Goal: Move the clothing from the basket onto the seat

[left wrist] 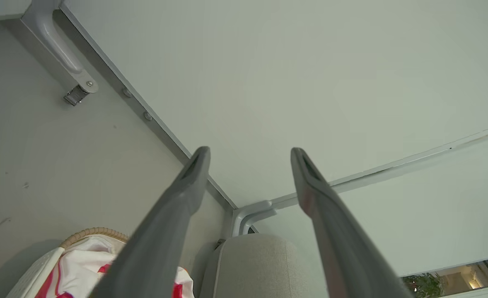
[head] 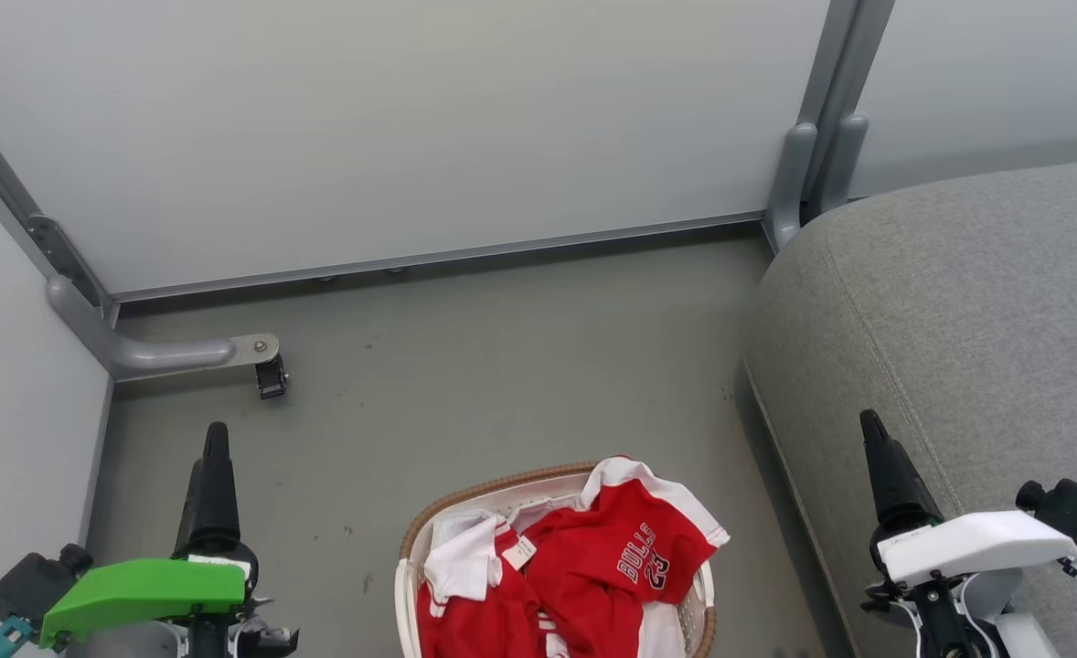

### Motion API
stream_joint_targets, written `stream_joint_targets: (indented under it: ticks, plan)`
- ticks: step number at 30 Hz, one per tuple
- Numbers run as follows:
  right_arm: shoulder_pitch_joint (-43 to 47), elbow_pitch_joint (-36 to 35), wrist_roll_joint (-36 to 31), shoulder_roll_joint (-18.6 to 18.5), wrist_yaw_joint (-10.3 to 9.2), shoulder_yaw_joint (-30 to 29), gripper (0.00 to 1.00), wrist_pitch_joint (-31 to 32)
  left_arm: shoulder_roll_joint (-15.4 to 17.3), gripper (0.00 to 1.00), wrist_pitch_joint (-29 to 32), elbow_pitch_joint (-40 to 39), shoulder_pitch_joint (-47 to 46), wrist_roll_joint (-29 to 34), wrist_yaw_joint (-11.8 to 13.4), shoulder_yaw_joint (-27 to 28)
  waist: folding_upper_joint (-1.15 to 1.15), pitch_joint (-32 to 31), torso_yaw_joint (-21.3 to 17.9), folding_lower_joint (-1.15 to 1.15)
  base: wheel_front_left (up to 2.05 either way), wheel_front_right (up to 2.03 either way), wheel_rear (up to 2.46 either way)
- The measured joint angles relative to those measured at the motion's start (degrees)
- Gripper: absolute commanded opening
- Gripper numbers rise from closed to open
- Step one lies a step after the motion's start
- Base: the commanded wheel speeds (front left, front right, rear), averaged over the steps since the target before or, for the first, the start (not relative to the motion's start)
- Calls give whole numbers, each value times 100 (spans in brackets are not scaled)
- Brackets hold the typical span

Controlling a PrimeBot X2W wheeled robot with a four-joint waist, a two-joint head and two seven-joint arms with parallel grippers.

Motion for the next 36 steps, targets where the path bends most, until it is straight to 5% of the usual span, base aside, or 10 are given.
stream_joint_targets:
  ticks: [17,36]
  plan:
    - [81,54,-1557,-15,0,325,100,-307,5,100,-304,-20,260,1869,81,-263,0,-5,30,0,0,0,0]
    - [99,74,-2836,-30,0,643,100,-603,10,100,-589,137,355,3072,185,-423,0,-2,69,0,0,0,0]
